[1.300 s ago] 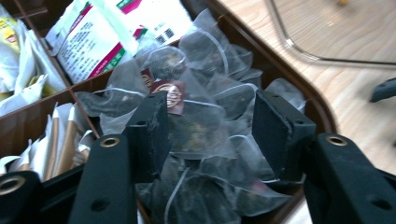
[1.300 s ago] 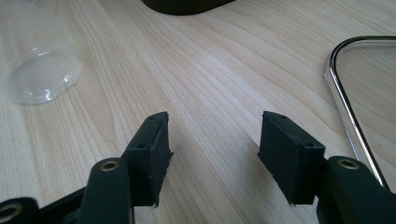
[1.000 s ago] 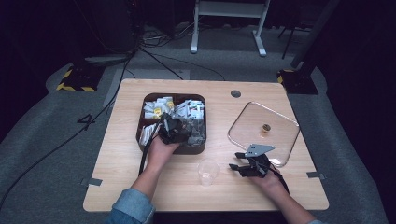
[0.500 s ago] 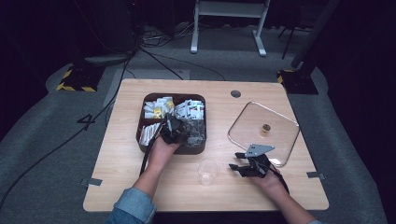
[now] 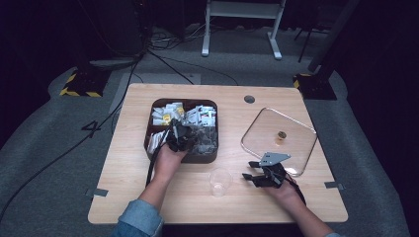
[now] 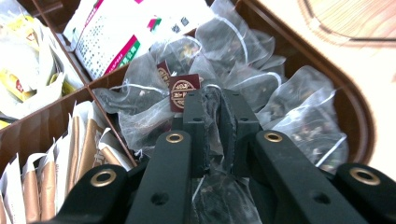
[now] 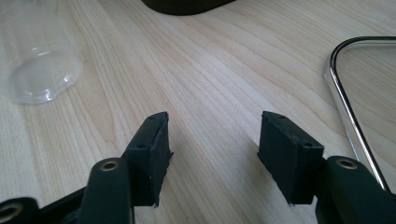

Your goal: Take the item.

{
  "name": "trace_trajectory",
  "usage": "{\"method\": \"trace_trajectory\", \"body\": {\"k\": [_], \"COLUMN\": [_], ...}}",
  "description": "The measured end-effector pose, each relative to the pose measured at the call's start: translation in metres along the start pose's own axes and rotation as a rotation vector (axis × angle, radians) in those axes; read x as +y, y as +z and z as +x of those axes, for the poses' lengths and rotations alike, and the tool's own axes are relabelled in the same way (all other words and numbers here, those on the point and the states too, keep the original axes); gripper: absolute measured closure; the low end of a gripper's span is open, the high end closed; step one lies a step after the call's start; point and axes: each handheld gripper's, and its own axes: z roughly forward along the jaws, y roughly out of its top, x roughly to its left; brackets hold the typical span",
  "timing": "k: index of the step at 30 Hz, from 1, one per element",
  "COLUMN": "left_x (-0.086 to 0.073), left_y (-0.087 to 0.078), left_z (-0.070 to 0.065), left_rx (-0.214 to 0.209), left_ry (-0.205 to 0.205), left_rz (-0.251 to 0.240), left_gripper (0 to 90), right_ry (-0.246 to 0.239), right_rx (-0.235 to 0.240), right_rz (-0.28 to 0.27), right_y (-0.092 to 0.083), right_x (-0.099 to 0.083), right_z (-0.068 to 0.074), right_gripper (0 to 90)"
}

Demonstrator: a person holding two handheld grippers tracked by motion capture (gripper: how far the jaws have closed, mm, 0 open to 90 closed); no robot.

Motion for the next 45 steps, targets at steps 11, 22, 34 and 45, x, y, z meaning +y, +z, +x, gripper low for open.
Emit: {"method": "trace_trajectory", "body": {"k": [11,22,34,45], "left_x": [0.003,0.006,0.010,0.001], "left_y": [-0.026,-0.059,-0.090,-0.103], "left_z": [0.000,-0.003,-0.020,-0.027], "left_rx": [-0.084,-0.236,-0.364,-0.410], "left_ry": [0.011,0.074,0.204,0.219], "left_rz": [-0.099,-0.182,-0.242,-0.245], "left_gripper": [81.9,81.9,81.9,81.9], "right_ry": [0.000,0.000,0.001,0.002], "right_rx": [0.000,0.000,0.001,0.001], "right_rz": [0.000,0.000,0.001,0.001], "right_y": [0.000,0.000,0.000,0.000], "right_x": [0.000,0.000,0.000,0.000], "right_z": [0.000,0.000,0.000,0.000], "right_gripper": [43.0,43.0,42.8,42.7]}}
